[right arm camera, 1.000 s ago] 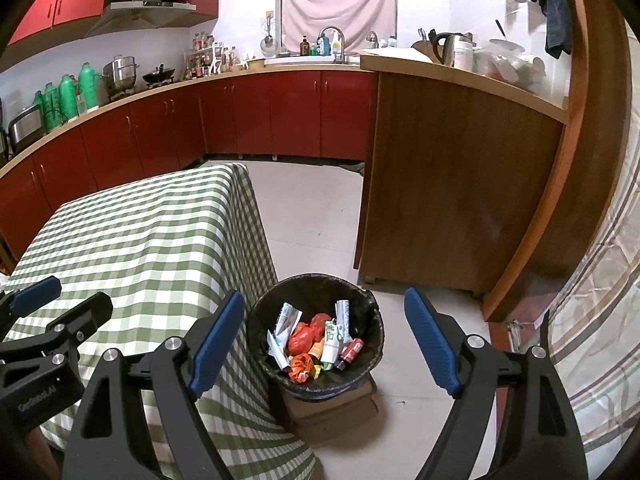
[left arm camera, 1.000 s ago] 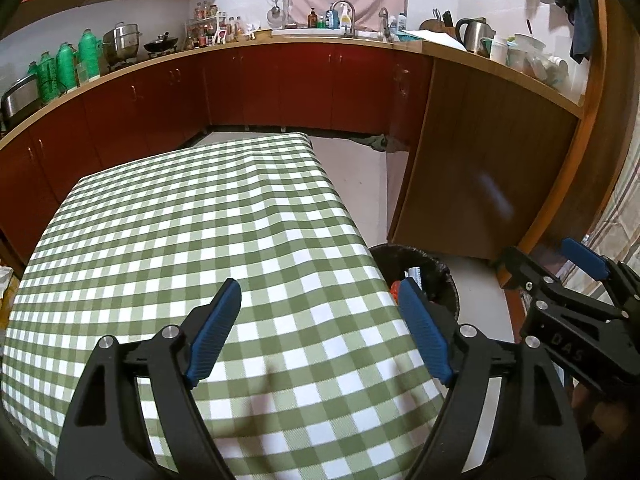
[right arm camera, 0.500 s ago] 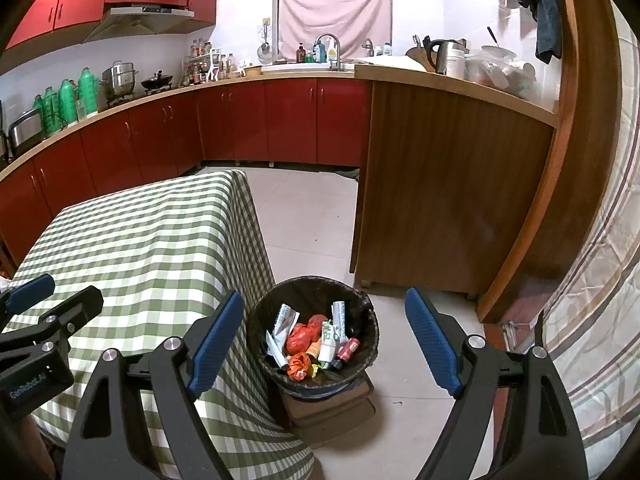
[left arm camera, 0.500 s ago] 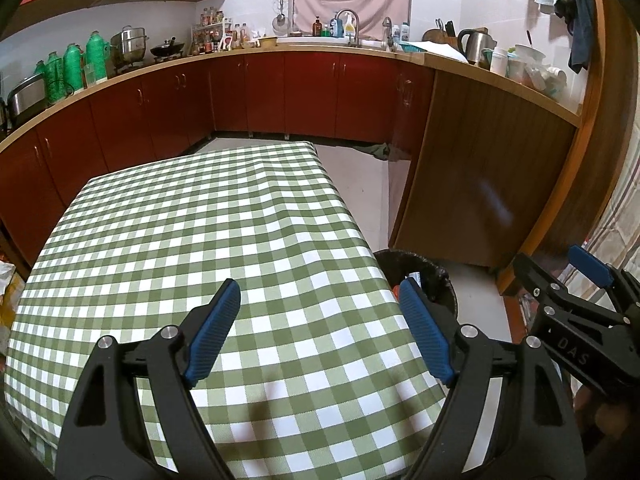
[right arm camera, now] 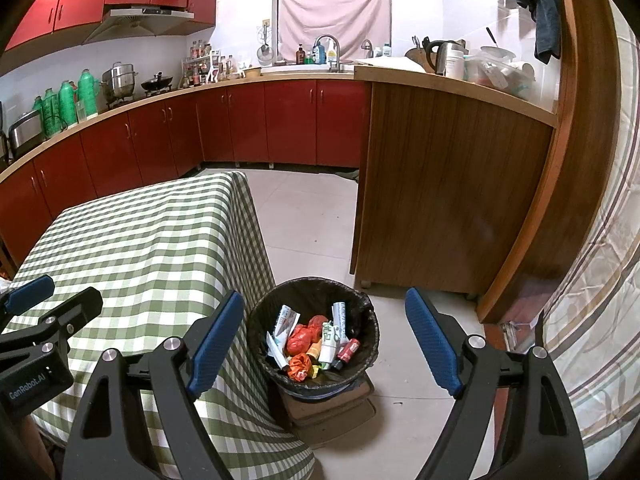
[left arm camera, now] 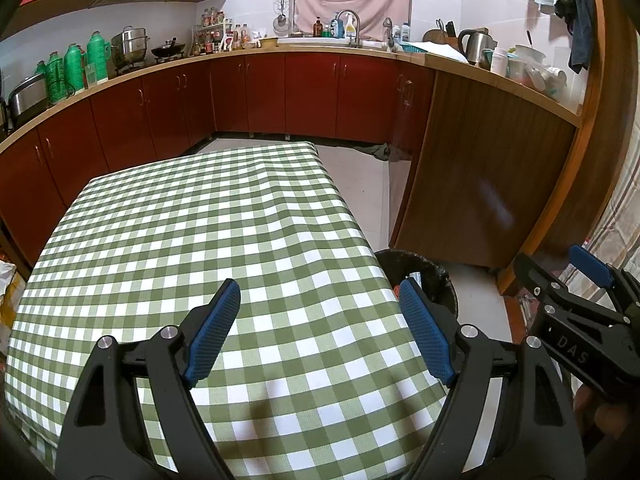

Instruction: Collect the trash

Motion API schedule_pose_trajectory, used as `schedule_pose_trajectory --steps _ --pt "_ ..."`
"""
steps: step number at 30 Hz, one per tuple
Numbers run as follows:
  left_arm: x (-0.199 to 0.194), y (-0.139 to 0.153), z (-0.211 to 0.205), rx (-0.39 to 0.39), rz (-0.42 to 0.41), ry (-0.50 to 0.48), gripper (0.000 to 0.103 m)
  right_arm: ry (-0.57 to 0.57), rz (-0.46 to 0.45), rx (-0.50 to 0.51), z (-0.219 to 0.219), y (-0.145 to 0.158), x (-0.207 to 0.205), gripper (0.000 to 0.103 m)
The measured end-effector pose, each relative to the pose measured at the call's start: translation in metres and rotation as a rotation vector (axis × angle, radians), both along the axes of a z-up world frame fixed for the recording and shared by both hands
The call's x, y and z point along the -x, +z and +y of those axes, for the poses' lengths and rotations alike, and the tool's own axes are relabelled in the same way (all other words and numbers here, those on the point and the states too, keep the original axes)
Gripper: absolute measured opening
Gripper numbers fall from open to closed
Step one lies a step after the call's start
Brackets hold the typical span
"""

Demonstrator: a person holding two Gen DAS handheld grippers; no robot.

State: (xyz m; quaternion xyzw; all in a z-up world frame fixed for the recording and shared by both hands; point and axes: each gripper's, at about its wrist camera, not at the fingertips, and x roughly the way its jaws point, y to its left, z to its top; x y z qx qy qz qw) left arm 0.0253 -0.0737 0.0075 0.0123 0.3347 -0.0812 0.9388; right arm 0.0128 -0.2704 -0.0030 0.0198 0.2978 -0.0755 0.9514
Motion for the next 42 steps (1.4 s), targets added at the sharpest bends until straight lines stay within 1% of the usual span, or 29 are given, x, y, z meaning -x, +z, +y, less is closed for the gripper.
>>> schedule_pose_trajectory --steps 16,42 --pt "0.0005 0.0008 0.0 0.0 -0.003 0.0 0.08 -0.004 -0.005 -0.002 -0.0003 0.0048 0.0017 0.081" --pt "0.0008 0.0004 -0.0014 0.001 0.002 0.0 0.08 -0.003 -0.001 -0.003 -0.0005 0.0023 -0.0002 0.081"
